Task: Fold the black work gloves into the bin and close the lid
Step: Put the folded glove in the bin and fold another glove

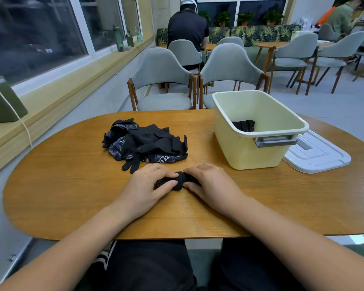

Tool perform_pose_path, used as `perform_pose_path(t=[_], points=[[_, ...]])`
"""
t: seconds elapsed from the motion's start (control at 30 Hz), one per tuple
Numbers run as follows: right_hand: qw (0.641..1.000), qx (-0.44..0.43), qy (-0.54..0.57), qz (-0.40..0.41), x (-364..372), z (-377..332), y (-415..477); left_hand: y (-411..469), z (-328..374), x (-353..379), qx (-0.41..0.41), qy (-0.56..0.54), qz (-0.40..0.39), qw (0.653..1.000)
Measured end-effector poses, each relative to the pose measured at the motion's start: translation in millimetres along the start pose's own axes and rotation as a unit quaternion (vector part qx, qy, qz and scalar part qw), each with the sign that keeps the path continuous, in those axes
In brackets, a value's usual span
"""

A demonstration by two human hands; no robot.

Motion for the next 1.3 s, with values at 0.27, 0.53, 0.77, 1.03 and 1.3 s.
perform_pose_path(t=[0.27,0.53,0.77,1.03,1.3], points=[[1.0,0.004,-0.004,0.003,-0.4,0.9,0.9,-0.2,7.0,7.2,0.014,0.06,0.039,0.997],[0.999,0.004,0.036,0.023,-17.7,2.5,4.4,7.9,16.6,-5.4,0.043,0.07,0.037,0.996],[0.999,-0.003,-0.002,0.049,-69.2,8.5,25.9,39.7,52.8,-41.0,0.085,0.071,0.072,0.991],[0.996,0.005,-0.066,0.063,-159.6,28.0,41.4,96.9,115.2,-70.9,0.124,0.073,0.094,0.985],[0.993,0.042,-0.105,0.039,-213.8,105.9,45.0,186.1,177.3,-46.0,0.141,0.071,0.043,0.987]])
Point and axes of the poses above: each hand's wrist, its own y-axis towards the middle knuckle, its own x-axis out of the palm, z = x × y, the point moved 3 cm from there along y, towards the middle knuckle, and after that the axes turned 12 degrees about -x, right-handed, at the moved point
